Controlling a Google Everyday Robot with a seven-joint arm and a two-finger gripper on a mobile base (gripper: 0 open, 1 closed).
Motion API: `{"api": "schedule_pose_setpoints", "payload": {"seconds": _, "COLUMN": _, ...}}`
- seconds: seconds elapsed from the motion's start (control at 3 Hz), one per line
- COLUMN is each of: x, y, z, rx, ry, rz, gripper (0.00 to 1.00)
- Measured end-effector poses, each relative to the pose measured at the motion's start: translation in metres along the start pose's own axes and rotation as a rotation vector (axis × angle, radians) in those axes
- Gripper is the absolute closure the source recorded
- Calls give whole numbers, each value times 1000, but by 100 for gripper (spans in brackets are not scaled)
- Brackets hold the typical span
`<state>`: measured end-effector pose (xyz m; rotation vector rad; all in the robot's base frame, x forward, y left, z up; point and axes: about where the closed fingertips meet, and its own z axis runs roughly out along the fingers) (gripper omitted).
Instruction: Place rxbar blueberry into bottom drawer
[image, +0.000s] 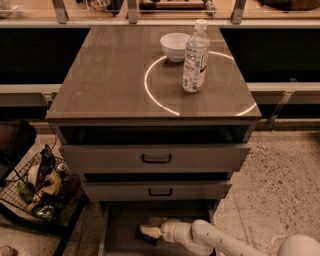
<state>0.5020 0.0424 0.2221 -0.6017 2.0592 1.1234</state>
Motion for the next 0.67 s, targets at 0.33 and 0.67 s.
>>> {"api": "schedule_pose_setpoints", "payload": {"seconds": 0.33, "x": 0, "y": 1, "z": 1, "rx": -3, "ry": 1, "rz": 0, "gripper": 0}}
{"api": "schedule_pose_setpoints", "payload": {"seconds": 0.67, "x": 0, "y": 1, "z": 1, "rx": -3, "ry": 1, "rz": 0, "gripper": 0}}
